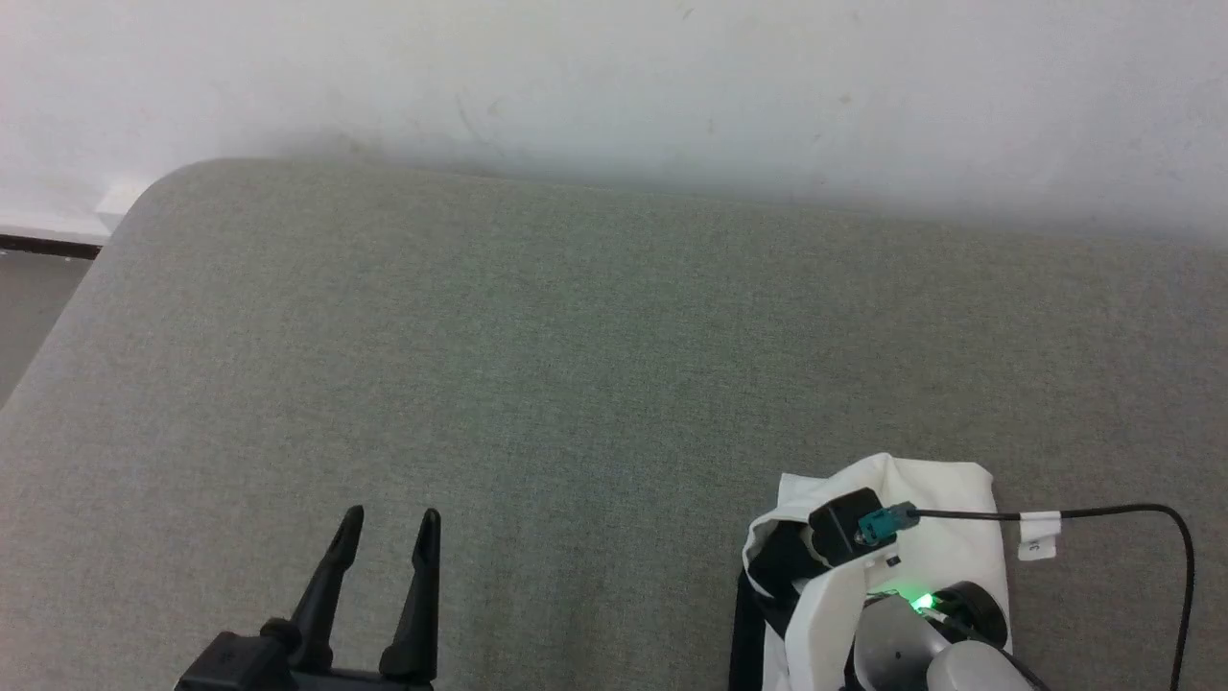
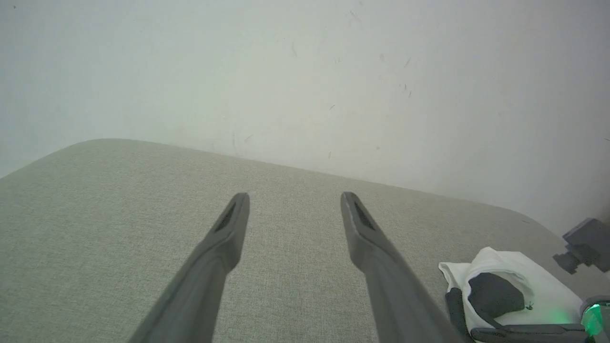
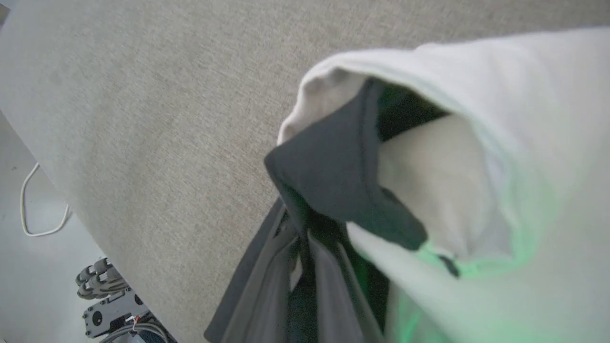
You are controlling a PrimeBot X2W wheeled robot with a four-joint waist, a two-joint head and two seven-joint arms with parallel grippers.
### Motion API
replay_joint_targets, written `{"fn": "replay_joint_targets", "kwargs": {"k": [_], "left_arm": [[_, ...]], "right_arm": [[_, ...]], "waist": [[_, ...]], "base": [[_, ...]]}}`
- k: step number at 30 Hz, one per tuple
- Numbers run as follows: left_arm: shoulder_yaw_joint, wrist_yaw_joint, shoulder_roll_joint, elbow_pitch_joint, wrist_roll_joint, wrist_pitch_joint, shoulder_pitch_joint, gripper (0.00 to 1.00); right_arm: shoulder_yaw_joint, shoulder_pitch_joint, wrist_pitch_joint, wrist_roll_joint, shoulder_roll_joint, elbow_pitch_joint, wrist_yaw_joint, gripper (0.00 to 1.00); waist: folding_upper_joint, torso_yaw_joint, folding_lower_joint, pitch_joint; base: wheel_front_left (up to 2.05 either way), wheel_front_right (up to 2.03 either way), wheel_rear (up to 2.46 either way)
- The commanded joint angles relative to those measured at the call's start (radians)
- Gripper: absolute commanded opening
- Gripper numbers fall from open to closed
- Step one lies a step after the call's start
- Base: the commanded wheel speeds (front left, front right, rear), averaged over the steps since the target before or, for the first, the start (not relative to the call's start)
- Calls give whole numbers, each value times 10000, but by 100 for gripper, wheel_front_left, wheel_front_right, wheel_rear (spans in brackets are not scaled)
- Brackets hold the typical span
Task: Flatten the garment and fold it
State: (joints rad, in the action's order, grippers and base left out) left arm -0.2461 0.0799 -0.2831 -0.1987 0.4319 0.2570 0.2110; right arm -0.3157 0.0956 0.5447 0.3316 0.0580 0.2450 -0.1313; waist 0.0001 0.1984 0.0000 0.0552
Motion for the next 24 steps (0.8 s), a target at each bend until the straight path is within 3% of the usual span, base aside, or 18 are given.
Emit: {"fn": "replay_joint_targets", "kwargs": {"k": [1, 2, 3, 4, 11, 19, 24], "left_arm": [[-13, -76, 64, 45, 16, 47, -171, 100], [-18, -82, 79, 66, 14, 47, -174, 100], [-20, -88, 93, 86, 17, 47, -173, 100], [-11, -89, 107, 106, 23, 47, -162, 100], [61, -103, 182, 145, 34, 47, -66, 100], [164, 17, 46, -132, -349, 47, 84, 100], [209, 88, 12, -349, -399, 47, 166, 100]], "right_arm": [[13, 156, -7, -137, -39, 249, 6, 18], [-47, 228, 14, -257, -50, 458, 6, 35], [-128, 293, 9, -305, -58, 600, 6, 94], [-177, 344, -42, -236, -65, 666, 6, 100], [49, 311, -189, 815, -75, -482, 6, 100], [2868, -1388, -135, 383, 634, -3492, 6, 100], [3879, -2564, 439, 653, 532, -4164, 6, 100]], "waist": [[-1, 67, 0, -11], [-1, 78, 0, -24], [-1, 76, 0, -40], [-1, 52, 0, -68], [-1, -322, 0, -186], [-1, -699, 0, -250], [-1, -891, 0, -175]], "base": [[0, 0, 0], [0, 0, 0], [0, 0, 0], [0, 0, 0], [0, 0, 0], [0, 0, 0], [0, 0, 0]]}}
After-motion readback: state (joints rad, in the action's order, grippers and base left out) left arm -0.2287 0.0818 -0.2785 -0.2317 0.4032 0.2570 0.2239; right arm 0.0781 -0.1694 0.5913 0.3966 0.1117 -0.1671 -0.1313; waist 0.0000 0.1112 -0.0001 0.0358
